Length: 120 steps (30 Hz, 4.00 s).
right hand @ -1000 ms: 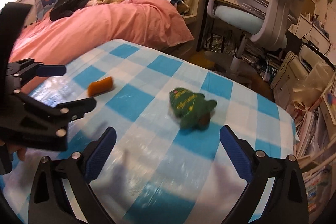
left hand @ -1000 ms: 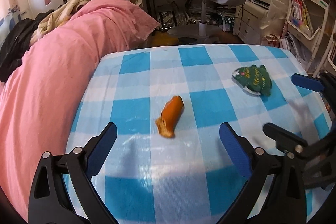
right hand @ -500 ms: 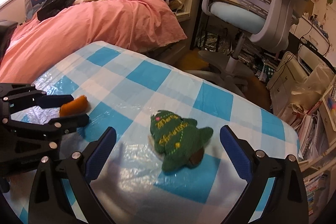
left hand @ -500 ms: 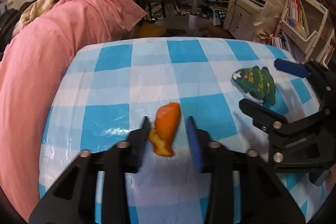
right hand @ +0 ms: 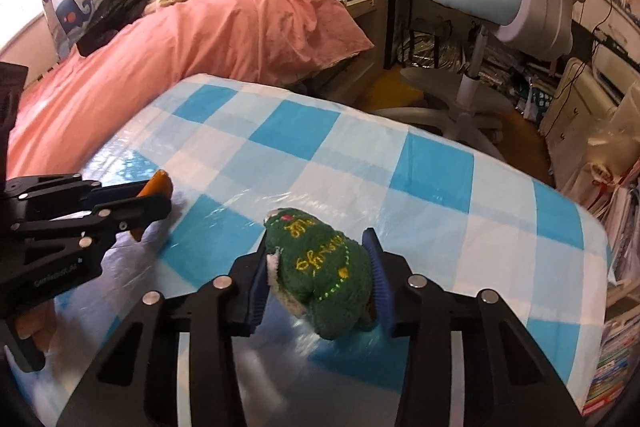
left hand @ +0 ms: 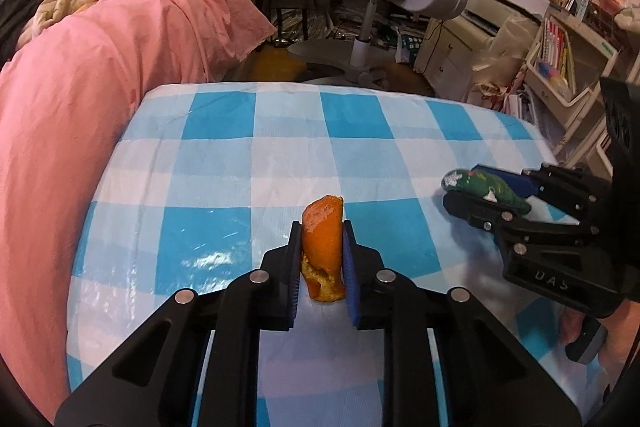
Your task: Collect trash
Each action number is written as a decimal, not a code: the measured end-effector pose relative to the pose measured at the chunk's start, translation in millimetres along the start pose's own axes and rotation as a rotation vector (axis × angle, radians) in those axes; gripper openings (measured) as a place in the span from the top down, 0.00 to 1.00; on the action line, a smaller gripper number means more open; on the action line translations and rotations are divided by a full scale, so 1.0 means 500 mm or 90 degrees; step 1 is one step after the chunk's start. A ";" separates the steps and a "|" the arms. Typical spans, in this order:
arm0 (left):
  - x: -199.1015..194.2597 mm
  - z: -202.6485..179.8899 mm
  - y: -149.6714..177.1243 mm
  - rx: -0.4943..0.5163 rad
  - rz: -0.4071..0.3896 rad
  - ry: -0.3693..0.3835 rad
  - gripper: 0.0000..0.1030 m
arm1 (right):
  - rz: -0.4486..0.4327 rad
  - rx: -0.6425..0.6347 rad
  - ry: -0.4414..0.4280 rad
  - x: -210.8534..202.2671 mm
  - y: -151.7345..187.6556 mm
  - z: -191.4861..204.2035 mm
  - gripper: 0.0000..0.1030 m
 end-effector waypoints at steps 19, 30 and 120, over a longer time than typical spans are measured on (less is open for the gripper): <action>-0.378 0.004 0.239 -0.007 -0.080 0.019 0.83 | -0.054 -0.122 -0.212 -0.342 0.212 0.298 0.60; -0.505 -0.023 0.504 0.000 -0.020 0.018 0.83 | 0.119 -0.239 -0.311 -0.348 0.447 0.502 0.59; -0.626 -0.059 0.604 -0.014 -0.150 -0.172 0.07 | -0.133 0.077 0.264 -0.473 0.524 0.364 0.07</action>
Point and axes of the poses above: each gripper's, at about its wrist camera, not at the fingertips, and x roughly the way its jaws point, z to its left, y to its underside, the point moved 3 cm from there along x, roughly the way its jaws point, and after that the axes turned 1 degree about -x, right-handed, at the moved point
